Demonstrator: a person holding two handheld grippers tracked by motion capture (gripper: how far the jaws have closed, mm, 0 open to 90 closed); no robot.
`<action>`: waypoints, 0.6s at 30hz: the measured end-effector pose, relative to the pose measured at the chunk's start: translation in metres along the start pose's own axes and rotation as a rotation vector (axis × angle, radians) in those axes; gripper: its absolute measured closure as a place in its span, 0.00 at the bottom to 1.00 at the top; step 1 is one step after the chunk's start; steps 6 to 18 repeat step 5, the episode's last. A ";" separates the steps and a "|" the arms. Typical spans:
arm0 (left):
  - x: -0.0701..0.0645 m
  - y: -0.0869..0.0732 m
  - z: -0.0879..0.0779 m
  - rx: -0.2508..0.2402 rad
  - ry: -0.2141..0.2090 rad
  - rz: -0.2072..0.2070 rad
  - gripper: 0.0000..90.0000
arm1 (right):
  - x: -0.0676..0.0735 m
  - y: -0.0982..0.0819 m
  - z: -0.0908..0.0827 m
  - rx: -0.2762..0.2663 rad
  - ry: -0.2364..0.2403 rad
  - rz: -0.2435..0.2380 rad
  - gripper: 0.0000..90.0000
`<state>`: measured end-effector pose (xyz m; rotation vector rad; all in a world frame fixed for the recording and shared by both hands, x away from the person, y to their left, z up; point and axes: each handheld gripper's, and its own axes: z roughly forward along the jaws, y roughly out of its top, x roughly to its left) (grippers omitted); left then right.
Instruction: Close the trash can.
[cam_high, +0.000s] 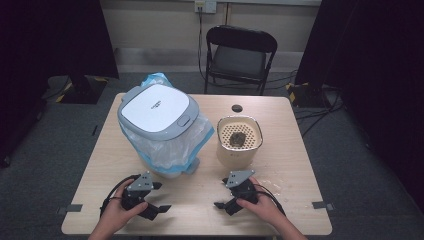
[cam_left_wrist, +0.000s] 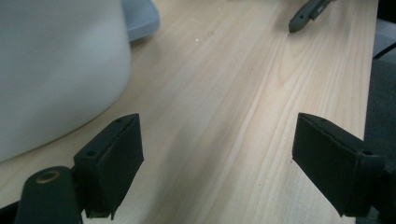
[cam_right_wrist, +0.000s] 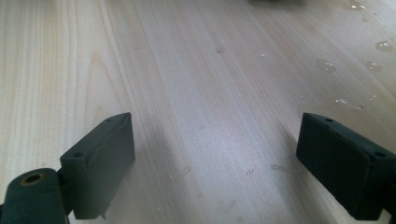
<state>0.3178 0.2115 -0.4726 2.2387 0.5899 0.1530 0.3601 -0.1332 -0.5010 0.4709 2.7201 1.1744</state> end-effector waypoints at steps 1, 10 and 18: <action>-0.002 -0.001 0.003 0.003 -0.002 0.011 0.18 | 0.000 0.000 0.000 0.000 0.000 0.000 0.12; -0.007 -0.003 0.011 0.025 -0.003 0.033 0.18 | 0.000 0.000 0.001 0.004 -0.008 0.006 0.10; -0.007 -0.003 0.011 0.025 -0.003 0.033 0.18 | 0.000 0.000 0.001 0.004 -0.008 0.006 0.10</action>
